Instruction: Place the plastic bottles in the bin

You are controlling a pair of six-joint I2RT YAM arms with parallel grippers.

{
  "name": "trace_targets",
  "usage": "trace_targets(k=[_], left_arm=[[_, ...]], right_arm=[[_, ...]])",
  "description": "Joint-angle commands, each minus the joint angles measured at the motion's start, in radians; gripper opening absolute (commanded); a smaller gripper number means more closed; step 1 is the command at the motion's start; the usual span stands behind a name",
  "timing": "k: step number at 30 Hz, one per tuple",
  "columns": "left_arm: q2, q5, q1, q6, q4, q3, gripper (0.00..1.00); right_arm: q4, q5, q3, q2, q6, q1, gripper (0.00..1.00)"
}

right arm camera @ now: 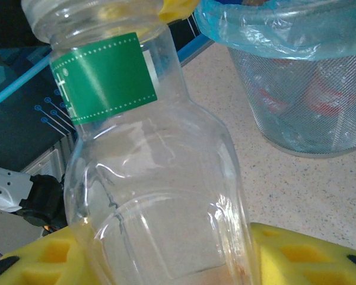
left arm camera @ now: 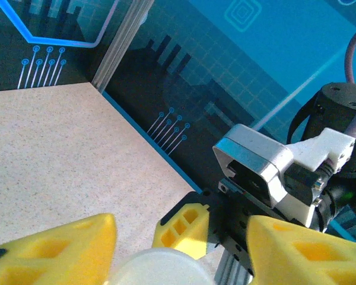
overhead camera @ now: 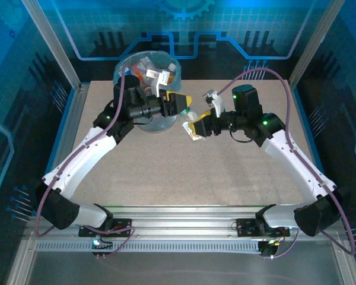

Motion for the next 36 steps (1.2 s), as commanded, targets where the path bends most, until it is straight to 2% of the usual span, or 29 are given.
trace_targets(k=[1,3,7,12,14,16,17,19,24,30,36], left_arm=[[-0.044,0.008,-0.004,-0.002,0.009,-0.014,0.51],[-0.051,-0.006,-0.005,-0.002,0.017,-0.021,0.45],[-0.053,-0.005,-0.004,-0.006,0.022,-0.025,0.42],[-0.055,-0.032,-0.003,-0.027,0.038,-0.019,0.24],[-0.056,-0.059,-0.003,-0.032,0.047,-0.012,0.15],[-0.057,-0.104,-0.005,-0.034,0.054,-0.001,0.03],[-0.059,-0.131,-0.004,-0.033,0.058,0.005,0.00],[-0.062,-0.187,-0.002,-0.026,0.060,0.018,0.00],[-0.057,-0.301,0.052,-0.050,0.066,0.061,0.00],[0.024,-0.401,0.190,-0.090,0.061,0.169,0.00],[0.219,-0.431,0.324,-0.087,-0.088,0.396,0.00]], right_arm=[[0.027,0.014,0.032,0.001,0.018,0.010,0.49],[0.029,0.015,0.028,-0.005,0.017,0.010,0.50],[0.033,0.027,0.015,-0.017,0.019,0.009,0.50],[0.041,0.025,0.013,-0.018,0.031,0.010,0.53],[0.047,0.038,0.019,-0.019,0.044,0.009,0.58],[0.053,0.054,0.030,-0.018,0.062,0.009,0.69],[0.054,0.068,0.038,-0.016,0.072,0.010,0.76],[0.045,0.100,0.055,-0.016,0.084,0.011,0.87],[-0.004,0.213,0.109,-0.021,0.087,0.010,1.00],[0.020,0.348,0.087,-0.068,0.104,-0.009,1.00],[0.003,0.365,0.075,-0.076,0.111,-0.039,1.00]])
